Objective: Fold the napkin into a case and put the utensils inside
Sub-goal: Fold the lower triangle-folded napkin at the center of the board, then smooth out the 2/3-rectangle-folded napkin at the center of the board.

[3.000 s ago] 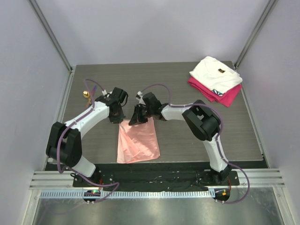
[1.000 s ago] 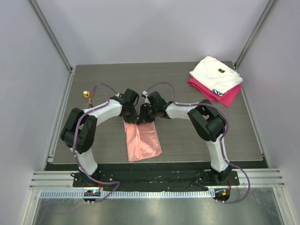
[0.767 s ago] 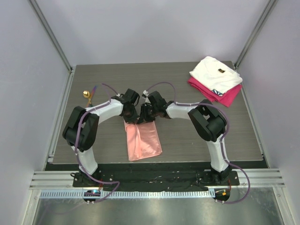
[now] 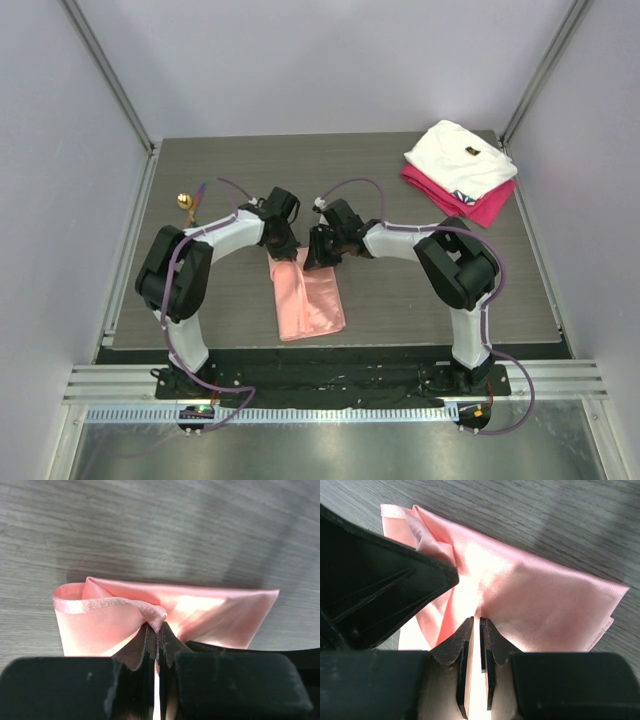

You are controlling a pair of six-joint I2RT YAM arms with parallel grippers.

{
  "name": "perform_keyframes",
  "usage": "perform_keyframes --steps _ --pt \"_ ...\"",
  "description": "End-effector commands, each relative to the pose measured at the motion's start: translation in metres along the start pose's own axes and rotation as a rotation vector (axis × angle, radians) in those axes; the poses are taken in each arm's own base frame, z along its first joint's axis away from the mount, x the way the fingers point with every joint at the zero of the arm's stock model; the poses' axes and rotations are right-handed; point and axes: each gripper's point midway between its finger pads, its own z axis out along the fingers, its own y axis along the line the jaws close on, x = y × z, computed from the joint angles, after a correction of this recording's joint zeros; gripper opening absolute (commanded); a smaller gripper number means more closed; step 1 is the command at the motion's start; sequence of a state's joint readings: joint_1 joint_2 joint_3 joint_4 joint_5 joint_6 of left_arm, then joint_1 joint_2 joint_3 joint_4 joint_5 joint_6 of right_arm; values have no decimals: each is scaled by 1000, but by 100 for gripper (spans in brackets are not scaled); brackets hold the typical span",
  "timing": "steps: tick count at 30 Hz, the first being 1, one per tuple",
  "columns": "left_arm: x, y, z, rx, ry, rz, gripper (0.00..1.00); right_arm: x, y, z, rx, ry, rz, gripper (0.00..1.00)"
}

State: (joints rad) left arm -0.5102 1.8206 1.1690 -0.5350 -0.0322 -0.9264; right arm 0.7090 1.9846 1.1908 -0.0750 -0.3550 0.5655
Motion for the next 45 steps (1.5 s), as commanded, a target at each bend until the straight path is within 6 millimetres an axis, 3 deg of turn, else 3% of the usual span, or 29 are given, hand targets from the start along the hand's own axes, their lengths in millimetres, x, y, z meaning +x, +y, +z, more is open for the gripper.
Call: perform_keyframes --steps 1,10,16,23,31,34,39,45 --pt "-22 -24 2 48 -65 -29 0 0 -4 -3 12 -7 -18 19" --pt "-19 -18 11 21 -51 -22 0 0 3 -19 18 -14 -29 20" --pt "-18 -15 3 34 -66 -6 1 1 15 -42 -10 -37 -36 31" --pt "-21 -22 -21 105 -97 13 39 5 22 -59 -41 -60 -31 40" --pt "-24 -33 -55 173 -113 33 57 2 29 -60 -69 -62 -33 41" --pt "-26 -26 -64 171 -122 38 57 0 32 -55 -90 -61 -38 42" --pt "-37 0 -73 135 -143 37 42 -10 33 -41 -90 -58 -55 47" --pt "-40 31 -69 131 -114 12 24 -27 34 -27 -76 -64 -81 55"
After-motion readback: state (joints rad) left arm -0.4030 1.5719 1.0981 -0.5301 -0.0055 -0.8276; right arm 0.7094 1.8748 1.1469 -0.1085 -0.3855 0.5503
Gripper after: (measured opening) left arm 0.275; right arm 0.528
